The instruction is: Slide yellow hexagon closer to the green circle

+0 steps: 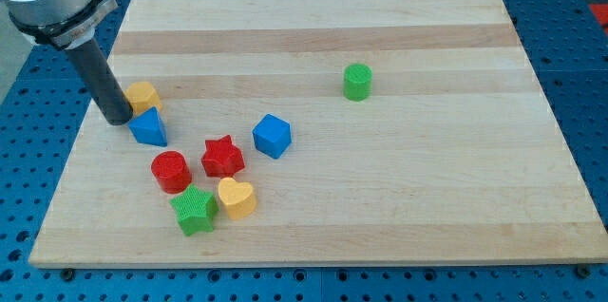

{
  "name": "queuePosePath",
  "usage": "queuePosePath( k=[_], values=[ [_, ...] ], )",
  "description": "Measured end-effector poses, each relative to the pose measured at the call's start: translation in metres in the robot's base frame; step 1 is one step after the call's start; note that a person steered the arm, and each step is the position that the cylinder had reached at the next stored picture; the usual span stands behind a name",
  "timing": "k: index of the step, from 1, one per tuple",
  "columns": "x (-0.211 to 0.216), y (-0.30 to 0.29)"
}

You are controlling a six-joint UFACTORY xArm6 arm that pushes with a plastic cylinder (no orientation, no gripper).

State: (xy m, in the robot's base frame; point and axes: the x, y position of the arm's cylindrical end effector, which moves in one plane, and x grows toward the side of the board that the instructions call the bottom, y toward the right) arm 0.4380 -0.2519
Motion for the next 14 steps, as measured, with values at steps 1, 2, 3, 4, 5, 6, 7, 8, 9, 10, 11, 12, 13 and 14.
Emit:
queuePosePath(
  k=[1,2,3,4,5,6,7,8,9,10,11,12,13,14],
  values=[
    [0.000,-0.012],
    [0.000,-0.013],
    [0.000,-0.010],
    [-0.010,0.007],
    [-0.029,0.042],
    [-0.035,0.054],
    [-0.034,0.035],
    [-0.037,0.008],
    [-0.053,0.019],
    [-0.081,0.070],
    [-0.109,0.142],
    [-0.121,0.153],
    [-0.121,0.107],
    [-0.101,0.063]
  ],
)
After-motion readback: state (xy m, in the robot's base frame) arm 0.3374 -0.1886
